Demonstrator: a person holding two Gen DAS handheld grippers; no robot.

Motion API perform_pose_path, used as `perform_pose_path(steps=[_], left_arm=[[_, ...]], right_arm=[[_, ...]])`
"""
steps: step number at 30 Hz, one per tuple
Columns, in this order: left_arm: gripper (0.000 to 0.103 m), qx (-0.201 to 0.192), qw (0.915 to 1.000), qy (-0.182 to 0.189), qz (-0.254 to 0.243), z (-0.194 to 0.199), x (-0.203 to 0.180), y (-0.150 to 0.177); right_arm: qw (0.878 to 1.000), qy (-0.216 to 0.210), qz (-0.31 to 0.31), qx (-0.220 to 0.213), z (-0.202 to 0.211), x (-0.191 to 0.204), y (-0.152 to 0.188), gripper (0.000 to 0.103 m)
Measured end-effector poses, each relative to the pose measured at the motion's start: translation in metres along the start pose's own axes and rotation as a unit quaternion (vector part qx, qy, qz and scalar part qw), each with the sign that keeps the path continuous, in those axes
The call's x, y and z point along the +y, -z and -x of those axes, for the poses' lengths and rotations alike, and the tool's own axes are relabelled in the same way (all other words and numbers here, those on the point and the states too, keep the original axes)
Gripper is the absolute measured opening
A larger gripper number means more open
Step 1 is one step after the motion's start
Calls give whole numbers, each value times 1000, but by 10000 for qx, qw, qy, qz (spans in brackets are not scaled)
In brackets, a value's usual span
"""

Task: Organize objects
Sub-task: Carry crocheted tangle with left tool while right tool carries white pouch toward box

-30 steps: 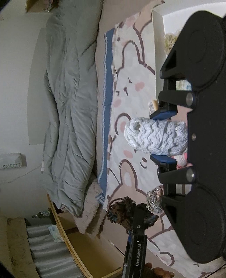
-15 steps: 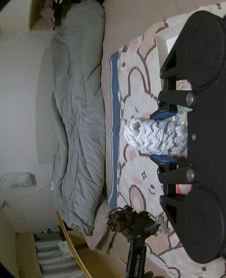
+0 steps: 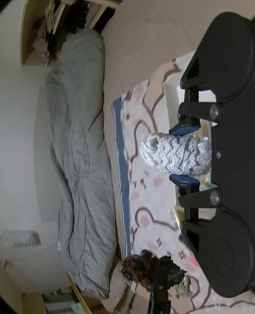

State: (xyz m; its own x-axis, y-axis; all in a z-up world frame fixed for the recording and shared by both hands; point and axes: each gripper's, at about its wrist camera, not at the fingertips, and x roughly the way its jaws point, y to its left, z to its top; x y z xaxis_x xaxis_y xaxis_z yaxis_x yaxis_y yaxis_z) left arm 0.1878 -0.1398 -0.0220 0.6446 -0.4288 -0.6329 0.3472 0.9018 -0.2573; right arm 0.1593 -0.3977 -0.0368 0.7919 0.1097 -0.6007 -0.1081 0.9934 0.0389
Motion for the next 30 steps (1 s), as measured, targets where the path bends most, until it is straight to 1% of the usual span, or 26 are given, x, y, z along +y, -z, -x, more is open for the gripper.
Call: perform_pose_path(steps=[5, 9, 13, 15, 19, 24, 26, 30], left_arm=[[49, 120, 9995, 212, -180, -25, -24, 4], [49, 250, 9985, 427, -253, -48, -40, 6], [49, 337, 9967, 630, -390, -69, -56, 8], [49, 392, 9950, 749, -535, -79, -66, 9], [49, 562, 9893, 939, -962, -100, -89, 9], [49, 827, 9785, 1202, -1457, -127, -119, 12], [49, 983, 9740, 1170, -1674, -139, -130, 16], [49, 1281, 9646, 1207, -1966, -158, -139, 28]], right_arm=[[9996, 239, -100, 92, -12, -26, 5, 44], [9993, 333, -102, 167, -18, -42, 4, 44], [9985, 423, 177, 305, -29, -54, 0, 44], [9976, 453, 369, 379, -35, -61, -2, 44], [9951, 489, 631, 585, -50, -76, -3, 44], [9909, 434, 973, 824, -72, -86, -2, 44], [9885, 421, 1120, 929, -78, -87, -2, 44], [9824, 565, 1400, 1098, -90, -94, -1, 44]])
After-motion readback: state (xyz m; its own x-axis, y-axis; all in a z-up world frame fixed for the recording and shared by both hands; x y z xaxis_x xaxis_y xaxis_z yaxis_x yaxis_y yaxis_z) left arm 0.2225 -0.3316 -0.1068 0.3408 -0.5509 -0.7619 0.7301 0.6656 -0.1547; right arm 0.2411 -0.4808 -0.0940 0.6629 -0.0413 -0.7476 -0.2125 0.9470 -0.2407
